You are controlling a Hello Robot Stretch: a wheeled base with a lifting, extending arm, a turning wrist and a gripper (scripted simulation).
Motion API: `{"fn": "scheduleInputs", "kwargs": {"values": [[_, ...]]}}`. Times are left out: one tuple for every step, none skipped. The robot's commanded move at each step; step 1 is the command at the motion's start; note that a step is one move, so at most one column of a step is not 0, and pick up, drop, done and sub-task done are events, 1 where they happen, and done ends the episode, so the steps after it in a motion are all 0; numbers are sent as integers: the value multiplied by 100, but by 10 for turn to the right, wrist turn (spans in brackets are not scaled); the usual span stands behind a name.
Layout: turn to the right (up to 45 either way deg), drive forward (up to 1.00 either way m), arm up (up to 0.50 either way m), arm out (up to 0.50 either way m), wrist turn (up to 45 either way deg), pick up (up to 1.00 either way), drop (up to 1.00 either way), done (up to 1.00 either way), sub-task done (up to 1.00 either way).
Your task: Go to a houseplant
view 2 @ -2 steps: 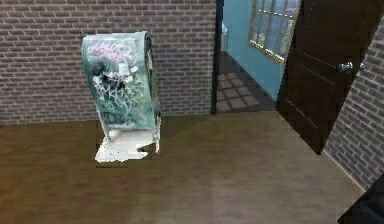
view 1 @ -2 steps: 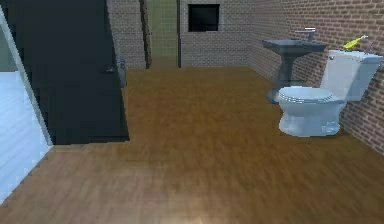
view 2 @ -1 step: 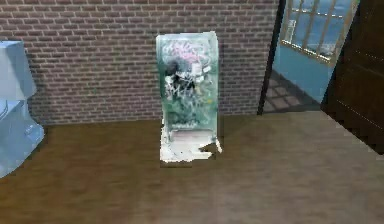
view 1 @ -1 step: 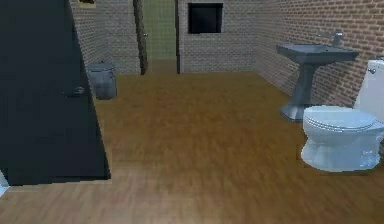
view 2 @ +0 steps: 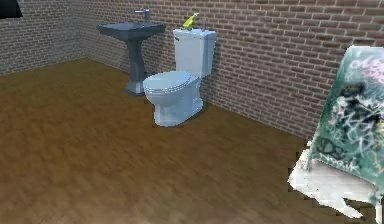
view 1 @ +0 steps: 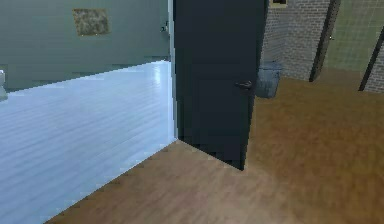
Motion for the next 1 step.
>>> {"fn": "scheduleInputs", "kwargs": {"values": [[-30,0,0,0,0,0,0,0,0]]}}
